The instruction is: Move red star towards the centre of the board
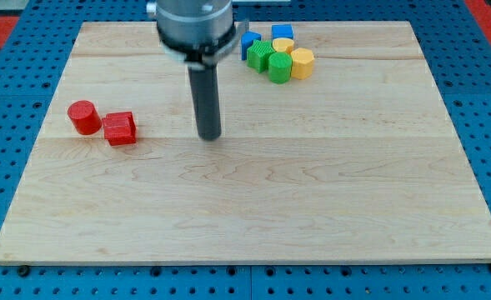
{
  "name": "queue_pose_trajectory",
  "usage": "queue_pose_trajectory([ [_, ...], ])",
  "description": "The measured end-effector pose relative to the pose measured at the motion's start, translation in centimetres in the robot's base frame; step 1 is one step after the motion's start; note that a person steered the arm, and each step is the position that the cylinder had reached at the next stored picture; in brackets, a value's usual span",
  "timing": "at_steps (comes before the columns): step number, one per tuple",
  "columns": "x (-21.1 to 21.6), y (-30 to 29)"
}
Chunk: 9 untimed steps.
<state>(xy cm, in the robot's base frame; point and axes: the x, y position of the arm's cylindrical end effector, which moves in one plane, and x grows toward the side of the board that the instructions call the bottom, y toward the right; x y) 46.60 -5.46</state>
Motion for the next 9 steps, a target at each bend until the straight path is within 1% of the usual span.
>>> queue_pose_trajectory([
  [1, 2.1, -4.6],
  [2, 1.3, -10.1],
  [3, -1.9, -16.3],
  [4, -6.8, -17.9],
  [5, -7.5, -12.3],
  [6, -4.8, -11.0],
  [7, -4.6, -12.4],
  [8, -2.9, -13.9],
  [9, -0.3, -13.1],
])
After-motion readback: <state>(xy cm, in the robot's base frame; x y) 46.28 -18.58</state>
